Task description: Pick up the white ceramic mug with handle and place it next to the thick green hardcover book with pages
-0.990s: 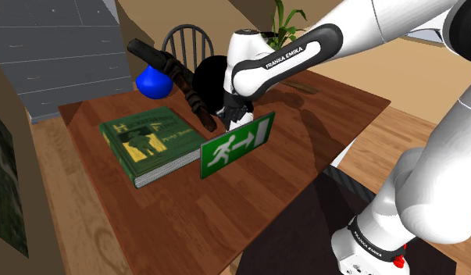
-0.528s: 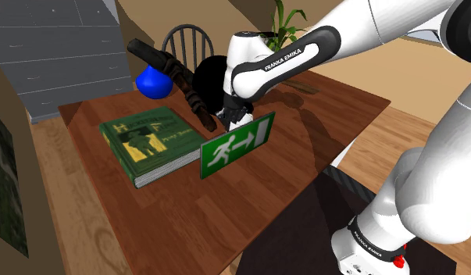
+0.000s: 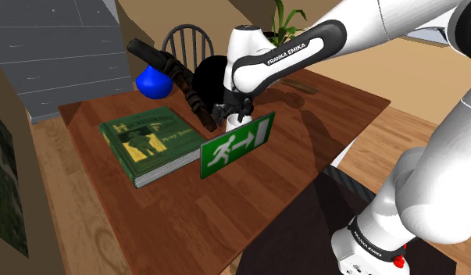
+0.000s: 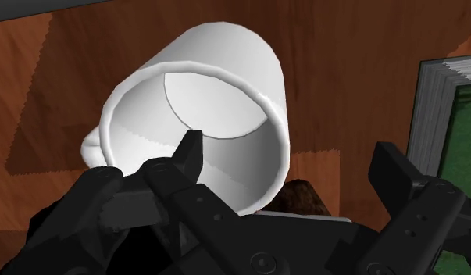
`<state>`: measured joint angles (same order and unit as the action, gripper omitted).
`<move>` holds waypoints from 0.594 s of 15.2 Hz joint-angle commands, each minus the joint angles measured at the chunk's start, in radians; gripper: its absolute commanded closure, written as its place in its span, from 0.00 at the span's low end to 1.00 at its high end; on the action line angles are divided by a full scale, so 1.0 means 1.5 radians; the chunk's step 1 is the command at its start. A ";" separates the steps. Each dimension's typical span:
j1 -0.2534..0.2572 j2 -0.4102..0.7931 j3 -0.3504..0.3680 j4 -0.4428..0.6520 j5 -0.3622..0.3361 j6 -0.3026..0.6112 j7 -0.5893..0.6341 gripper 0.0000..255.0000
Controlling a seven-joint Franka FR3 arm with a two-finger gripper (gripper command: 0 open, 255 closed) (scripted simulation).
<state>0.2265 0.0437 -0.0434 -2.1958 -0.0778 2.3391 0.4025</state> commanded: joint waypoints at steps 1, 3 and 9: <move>0.001 -0.025 0.001 0.012 0.001 -0.038 -0.002 0.00; 0.001 -0.035 0.001 0.019 0.001 -0.055 -0.002 0.00; 0.001 -0.035 0.001 0.019 0.001 -0.055 -0.002 0.00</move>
<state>0.2284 -0.0091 -0.0416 -2.1678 -0.0756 2.2577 0.3999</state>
